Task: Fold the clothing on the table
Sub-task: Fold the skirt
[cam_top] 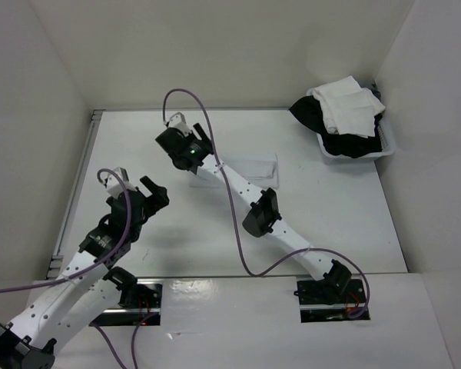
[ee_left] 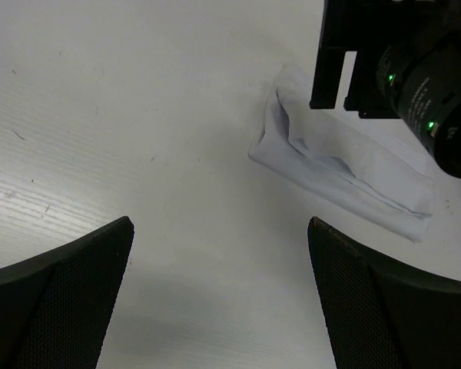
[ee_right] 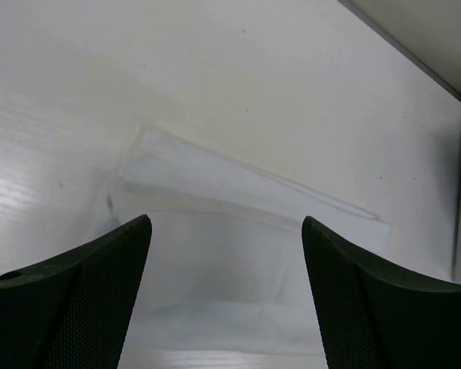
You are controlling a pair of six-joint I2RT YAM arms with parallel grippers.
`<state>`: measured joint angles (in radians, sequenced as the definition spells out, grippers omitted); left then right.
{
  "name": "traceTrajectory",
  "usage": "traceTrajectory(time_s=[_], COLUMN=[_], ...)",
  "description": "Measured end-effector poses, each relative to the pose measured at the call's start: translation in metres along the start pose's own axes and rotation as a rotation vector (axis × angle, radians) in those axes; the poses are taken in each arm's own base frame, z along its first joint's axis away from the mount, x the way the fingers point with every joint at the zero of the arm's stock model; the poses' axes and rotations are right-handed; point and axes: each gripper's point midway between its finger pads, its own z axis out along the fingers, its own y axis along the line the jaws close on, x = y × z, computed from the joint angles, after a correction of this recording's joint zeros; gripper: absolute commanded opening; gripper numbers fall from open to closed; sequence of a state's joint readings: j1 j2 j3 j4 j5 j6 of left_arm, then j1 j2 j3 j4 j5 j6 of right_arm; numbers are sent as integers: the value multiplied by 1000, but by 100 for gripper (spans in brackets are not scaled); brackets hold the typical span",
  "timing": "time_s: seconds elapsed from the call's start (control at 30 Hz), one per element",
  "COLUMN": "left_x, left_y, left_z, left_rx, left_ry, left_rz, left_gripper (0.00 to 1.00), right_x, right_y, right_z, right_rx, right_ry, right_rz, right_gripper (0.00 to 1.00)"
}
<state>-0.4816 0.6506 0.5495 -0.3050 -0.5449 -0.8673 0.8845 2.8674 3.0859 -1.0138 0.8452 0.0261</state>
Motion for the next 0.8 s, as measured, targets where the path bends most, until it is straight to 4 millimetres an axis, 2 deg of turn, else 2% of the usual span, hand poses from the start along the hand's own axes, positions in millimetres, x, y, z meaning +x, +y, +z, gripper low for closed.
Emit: traceTrajectory(time_s=[0.1, 0.2, 0.33, 0.6, 0.8], left_x=[0, 5, 12, 14, 16], left_y=[-1, -1, -1, -3, -3], left_z=[-1, 2, 4, 5, 6], left_rx=[5, 1, 0, 7, 7], left_ry=[2, 23, 51, 59, 67], left_rz=[-1, 9, 19, 19, 22], left_gripper=[100, 100, 100, 100, 100], right_x=[6, 8, -4, -36, -35], right_y=[9, 2, -12, -30, -21], right_z=[-11, -12, -16, -41, -47], right_rx=[-21, -17, -23, -58, -64], right_ry=[16, 34, 19, -42, -44], right_rz=[-34, -42, -31, -3, -61], right_gripper=[83, 83, 84, 84, 84])
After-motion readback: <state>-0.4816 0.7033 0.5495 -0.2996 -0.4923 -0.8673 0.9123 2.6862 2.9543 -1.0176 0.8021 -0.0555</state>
